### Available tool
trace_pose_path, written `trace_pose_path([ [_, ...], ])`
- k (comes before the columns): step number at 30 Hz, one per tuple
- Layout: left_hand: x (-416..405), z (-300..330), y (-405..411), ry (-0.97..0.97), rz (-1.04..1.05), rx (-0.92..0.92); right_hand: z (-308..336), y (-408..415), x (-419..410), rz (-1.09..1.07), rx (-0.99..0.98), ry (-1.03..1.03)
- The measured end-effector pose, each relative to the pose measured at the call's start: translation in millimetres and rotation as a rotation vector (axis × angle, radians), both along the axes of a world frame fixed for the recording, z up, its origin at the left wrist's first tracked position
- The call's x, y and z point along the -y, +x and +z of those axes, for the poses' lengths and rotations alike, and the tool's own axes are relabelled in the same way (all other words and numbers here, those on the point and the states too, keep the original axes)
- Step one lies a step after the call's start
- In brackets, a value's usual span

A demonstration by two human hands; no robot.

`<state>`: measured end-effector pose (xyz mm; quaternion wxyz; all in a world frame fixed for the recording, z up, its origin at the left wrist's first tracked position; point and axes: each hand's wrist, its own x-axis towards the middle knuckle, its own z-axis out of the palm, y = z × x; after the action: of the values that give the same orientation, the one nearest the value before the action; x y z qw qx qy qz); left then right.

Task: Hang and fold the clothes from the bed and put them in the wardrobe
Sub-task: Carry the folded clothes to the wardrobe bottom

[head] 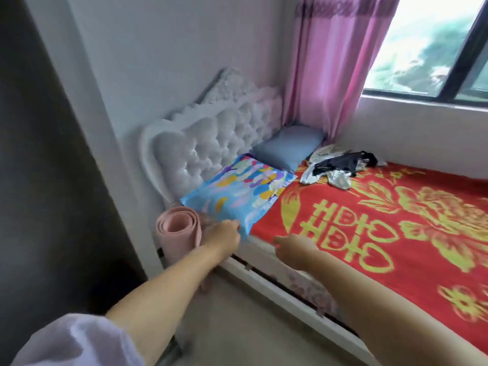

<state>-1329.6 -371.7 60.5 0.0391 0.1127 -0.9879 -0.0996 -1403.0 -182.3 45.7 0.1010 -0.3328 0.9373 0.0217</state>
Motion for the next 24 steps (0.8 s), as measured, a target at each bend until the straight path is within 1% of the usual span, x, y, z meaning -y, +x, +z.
trace_pose_path([
  [4, -101, -3, -61, 0.045, -0.147, 0.010, 5, -44, -117, -0.178, 0.010, 0.021],
  [6, -131, -5, -86, 0.048, -0.212, 0.032, 5, -59, -156, -0.226, 0.008, 0.031],
  [9, -156, -12, -122, 0.091, -0.233, 0.053, 3, -80, -193, -0.306, 0.031, 0.047],
  [15, -178, -40, -195, 0.063, -0.317, 0.109, -31, -128, -225, -0.376, 0.141, 0.043],
  [18, -181, -51, -245, 0.084, -0.340, 0.143, -46, -173, -227, -0.404, 0.154, 0.058],
  [21, -182, -58, -301, 0.088, -0.354, 0.170, -57, -226, -227, -0.395, 0.170, 0.126],
  [24, -181, -66, -362, 0.069, -0.396, 0.216, -69, -281, -233, -0.506, 0.202, 0.082],
])
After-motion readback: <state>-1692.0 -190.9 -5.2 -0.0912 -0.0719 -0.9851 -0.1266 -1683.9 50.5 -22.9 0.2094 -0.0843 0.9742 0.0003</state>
